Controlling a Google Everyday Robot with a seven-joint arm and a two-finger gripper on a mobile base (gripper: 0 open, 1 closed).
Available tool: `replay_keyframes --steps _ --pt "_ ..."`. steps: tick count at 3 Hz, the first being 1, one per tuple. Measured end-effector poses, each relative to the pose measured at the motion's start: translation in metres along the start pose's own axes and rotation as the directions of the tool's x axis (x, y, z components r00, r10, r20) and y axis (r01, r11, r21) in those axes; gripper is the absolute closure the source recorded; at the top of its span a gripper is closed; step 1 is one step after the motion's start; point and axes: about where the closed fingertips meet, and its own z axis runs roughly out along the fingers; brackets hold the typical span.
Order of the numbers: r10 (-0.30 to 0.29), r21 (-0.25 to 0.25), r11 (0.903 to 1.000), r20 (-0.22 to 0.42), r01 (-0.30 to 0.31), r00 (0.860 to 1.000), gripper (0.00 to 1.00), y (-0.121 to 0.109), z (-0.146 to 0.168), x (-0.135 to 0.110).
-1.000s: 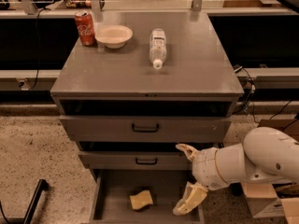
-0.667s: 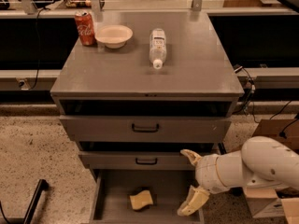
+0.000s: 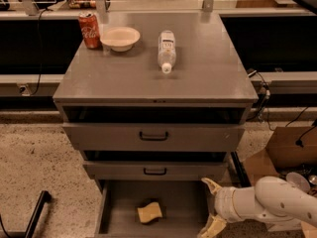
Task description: Pick sponge from bottom drawer and place on counter
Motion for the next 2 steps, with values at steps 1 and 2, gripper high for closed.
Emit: replay_keyframes --steps 1,2 --pt "0.0 0.0 1.0 0.0 0.0 1.0 0.0 0.0 0.0 0.0" --pt "-0.103 -0.072 0.9919 0.024 0.105 0.994 0.0 0.007 0.045 -0.015"
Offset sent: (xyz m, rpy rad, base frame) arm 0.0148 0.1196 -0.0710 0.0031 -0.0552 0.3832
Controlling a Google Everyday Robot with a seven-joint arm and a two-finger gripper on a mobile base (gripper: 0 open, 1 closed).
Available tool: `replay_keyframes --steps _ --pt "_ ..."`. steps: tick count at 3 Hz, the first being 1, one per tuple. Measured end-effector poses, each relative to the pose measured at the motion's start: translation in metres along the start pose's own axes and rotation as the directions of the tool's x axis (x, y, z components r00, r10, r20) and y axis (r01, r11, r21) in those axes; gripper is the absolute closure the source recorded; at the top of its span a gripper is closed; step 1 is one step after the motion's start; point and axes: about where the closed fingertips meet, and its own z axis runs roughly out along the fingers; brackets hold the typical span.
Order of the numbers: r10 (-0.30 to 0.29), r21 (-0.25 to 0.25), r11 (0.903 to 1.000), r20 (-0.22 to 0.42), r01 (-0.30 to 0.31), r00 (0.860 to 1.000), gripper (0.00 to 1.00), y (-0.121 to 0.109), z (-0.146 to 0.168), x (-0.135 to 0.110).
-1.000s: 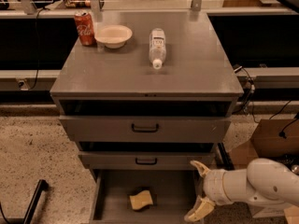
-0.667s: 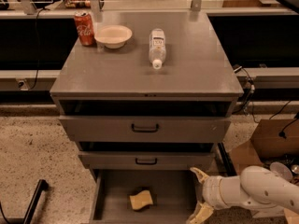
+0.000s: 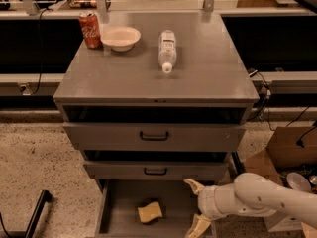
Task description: Pick sponge from bottom drawer and place on counter
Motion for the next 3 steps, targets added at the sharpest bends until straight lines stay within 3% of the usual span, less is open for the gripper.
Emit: replay_keyframes --steps 1,2,3 --pt "-0.11 -0.098 0.9891 -0.002 0.11 0.994 0.0 0.016 0.07 -0.005" --pt "-0.155 -0.115 0.9813 0.004 0.155 0.988 0.0 0.013 0.092 -0.018" --pt "-0.152 -0.115 0.9817 0.004 0.152 0.988 0.0 0.014 0.091 -0.017"
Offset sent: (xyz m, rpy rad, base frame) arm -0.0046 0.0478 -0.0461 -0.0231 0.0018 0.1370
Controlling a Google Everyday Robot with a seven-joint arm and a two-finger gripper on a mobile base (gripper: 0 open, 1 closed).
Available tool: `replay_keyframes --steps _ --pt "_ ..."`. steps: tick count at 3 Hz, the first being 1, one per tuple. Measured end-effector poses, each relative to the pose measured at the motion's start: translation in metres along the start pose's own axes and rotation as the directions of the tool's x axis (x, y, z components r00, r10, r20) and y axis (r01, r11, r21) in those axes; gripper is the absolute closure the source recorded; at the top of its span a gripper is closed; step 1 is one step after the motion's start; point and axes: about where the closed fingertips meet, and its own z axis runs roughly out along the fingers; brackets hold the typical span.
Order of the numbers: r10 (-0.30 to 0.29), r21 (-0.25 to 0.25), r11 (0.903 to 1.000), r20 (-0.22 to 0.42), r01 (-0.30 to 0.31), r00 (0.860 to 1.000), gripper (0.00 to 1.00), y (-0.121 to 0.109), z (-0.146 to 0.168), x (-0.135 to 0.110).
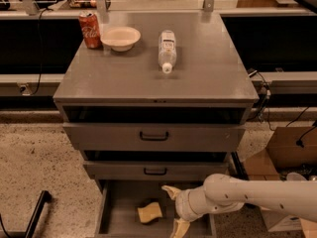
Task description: Pick sponge from bottom drawer and place on counter
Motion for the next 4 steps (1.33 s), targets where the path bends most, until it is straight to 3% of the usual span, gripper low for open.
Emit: replay_keyframes --steps 1,2,3,4 --pt "0.039 0.013 0.9992 0.007 -0.039 0.999 0.0 -0.001 0.006 0.013" --pt "0.098 0.028 0.9949 -0.035 -0.097 0.995 0.0 0.011 0.041 0.057" --pt "0.145 0.126 0.9827 -0.062 -0.136 0.988 0.0 0.005 0.076 0.099" --pt "0.169 0.212 0.9641 -0.025 -0.16 0.985 0.0 -0.01 0.085 0.115"
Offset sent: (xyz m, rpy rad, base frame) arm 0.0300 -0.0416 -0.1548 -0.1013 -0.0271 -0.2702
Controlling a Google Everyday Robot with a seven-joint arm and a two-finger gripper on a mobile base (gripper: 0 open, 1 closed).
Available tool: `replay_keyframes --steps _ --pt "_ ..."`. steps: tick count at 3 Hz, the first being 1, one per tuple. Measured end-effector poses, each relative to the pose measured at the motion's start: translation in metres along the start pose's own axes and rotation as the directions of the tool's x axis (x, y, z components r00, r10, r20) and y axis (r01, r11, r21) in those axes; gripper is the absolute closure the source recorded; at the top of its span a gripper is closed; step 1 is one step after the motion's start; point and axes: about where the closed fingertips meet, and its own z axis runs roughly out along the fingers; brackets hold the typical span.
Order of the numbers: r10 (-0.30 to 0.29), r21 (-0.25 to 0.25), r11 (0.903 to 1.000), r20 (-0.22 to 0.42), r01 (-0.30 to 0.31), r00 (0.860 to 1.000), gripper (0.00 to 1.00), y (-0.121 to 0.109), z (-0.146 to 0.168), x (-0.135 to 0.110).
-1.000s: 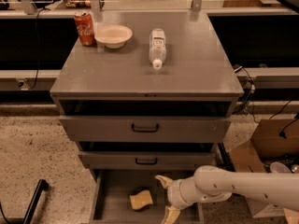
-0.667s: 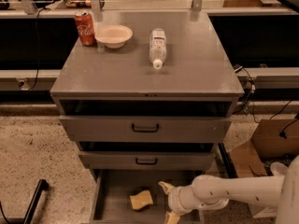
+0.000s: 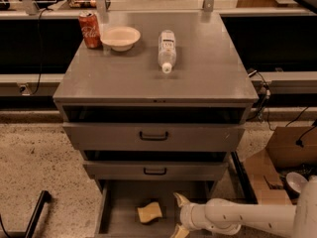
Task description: Pick sponge from bottom drawer and place on counter
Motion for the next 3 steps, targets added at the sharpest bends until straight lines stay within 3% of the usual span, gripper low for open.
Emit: replay_keyframes --steps 1,3 --pt "0.02 0.035 0.9991 0.058 -0.022 0.998 0.0 -0.015 0.005 0.0" --pt "0.141 -0.007 0.9897 0.2 -0.143 0.97 0.0 -0.045 0.048 0.011"
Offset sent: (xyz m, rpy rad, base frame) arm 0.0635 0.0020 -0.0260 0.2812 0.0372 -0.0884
